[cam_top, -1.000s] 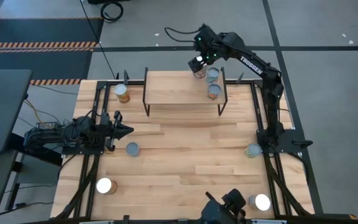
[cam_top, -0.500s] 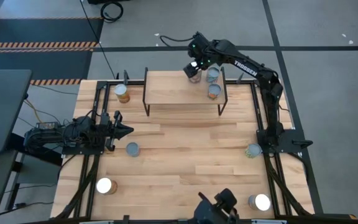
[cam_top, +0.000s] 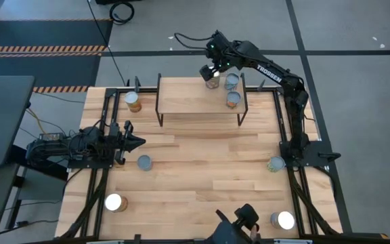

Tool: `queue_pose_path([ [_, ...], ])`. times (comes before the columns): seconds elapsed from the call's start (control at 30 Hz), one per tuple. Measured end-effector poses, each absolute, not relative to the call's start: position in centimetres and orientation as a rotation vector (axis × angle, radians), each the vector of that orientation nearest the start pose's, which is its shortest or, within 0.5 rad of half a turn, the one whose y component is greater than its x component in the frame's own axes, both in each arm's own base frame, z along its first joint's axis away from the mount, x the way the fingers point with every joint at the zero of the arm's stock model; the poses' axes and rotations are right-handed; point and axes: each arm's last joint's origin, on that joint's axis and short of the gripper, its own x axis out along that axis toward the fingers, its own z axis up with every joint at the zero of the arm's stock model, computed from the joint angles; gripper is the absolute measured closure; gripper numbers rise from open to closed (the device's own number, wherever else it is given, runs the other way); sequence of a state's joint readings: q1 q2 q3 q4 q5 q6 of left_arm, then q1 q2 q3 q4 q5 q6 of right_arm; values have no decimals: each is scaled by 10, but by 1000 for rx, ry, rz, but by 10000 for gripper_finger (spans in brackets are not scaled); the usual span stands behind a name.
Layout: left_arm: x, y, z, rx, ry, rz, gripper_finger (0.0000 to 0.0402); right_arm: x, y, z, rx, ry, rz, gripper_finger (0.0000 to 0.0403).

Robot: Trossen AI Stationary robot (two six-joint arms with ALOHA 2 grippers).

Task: Pick and place cans onto a shelf
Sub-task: Put the left canned peaches on the shelf, then put the canned peaches on the shelf aligned with the other canned peaches

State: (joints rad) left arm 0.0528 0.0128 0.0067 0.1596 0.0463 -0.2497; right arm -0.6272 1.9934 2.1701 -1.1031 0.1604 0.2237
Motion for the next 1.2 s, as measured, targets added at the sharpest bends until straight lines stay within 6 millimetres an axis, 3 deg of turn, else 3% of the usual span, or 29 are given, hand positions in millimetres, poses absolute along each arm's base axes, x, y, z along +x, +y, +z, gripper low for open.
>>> queue_pose_path([
  [0.13, 97, 4, 180, -242, -153, -13, 379, 338, -230, 398, 394, 766, -811, 39],
  [0.27, 97, 4, 180, -242, -153, -13, 379, 342, -190, 432, 358, 675, -731, 40],
  [0.37, 97, 4, 180, -242, -153, -13, 379, 344, -146, 449, 330, 647, -632, 40],
  [0.57, 97, 4, 180, -242, -153, -13, 379, 330, -28, 466, 273, 757, -372, 45],
  [0.7, 97, 4, 180, -242, -153, -13, 379, 313, 49, 463, 316, 866, -245, 52],
  [0.87, 97, 4, 180, -242, -153, -13, 379, 288, 119, 448, 405, 1023, -209, 55],
  [1.03, 97, 4, 180, -242, -153, -13, 379, 272, 177, 411, 483, 1195, -224, 51],
  [1.2, 97, 4, 180, -242, -153, -13, 379, 242, 224, 359, 430, 1462, -241, 29],
])
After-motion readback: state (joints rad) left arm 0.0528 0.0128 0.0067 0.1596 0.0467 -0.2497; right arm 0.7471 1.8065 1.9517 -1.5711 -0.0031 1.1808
